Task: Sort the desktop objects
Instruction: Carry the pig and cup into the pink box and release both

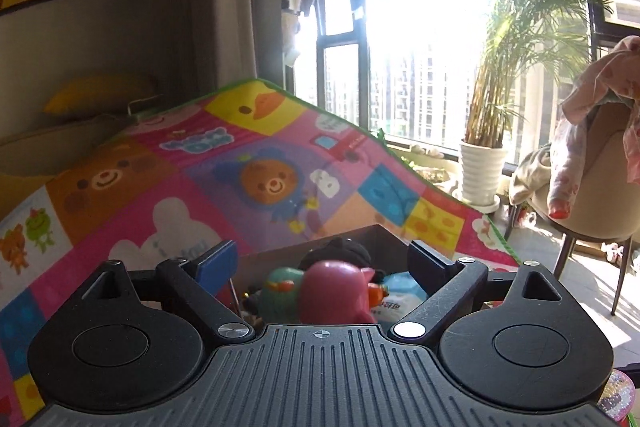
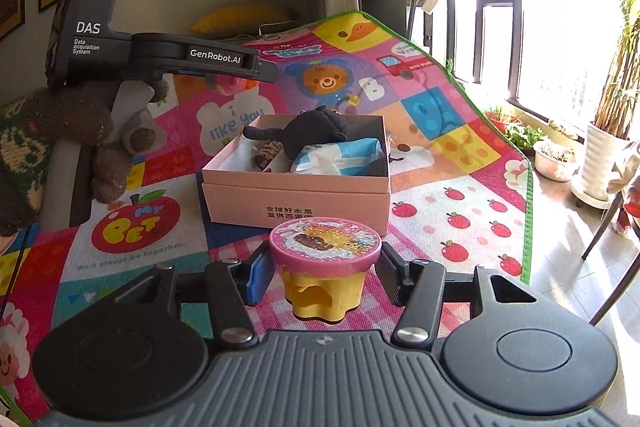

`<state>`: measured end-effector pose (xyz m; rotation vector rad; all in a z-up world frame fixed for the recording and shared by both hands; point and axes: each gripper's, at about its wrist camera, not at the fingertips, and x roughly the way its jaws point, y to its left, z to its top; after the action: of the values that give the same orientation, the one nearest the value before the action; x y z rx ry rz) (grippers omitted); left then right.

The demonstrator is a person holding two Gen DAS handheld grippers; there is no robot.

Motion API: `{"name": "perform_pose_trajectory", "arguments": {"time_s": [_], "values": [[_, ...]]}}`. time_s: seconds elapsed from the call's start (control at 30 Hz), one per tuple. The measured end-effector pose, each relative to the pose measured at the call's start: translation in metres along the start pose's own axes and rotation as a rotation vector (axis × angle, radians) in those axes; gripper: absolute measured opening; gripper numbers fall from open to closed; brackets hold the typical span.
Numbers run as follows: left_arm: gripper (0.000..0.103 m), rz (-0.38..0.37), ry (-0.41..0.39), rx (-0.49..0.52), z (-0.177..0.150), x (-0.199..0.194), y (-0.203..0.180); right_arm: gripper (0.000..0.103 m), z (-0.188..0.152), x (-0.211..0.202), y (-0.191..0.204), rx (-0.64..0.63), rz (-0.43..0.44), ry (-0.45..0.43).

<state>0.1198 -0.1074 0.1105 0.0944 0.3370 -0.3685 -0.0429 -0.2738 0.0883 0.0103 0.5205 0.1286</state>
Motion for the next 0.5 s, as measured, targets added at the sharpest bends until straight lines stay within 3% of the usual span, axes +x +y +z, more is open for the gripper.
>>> {"name": "perform_pose_trajectory", "arguments": {"time_s": [0.13, 0.3, 0.5], "values": [[0.097, 0.033, 0.075, -0.063, -0.024, 0.0, 0.018, 0.054, 0.002, 0.01, 0.002, 0.0, 0.005, 0.016], [0.097, 0.083, 0.198, -0.047, -0.057, -0.005, 0.027, 0.054, 0.005, 0.024, 0.011, -0.024, 0.007, 0.046], [0.1, 0.084, 0.231, -0.082, -0.075, -0.02, 0.038, 0.054, 0.015, 0.03, 0.03, -0.084, 0.023, 0.047]]}}
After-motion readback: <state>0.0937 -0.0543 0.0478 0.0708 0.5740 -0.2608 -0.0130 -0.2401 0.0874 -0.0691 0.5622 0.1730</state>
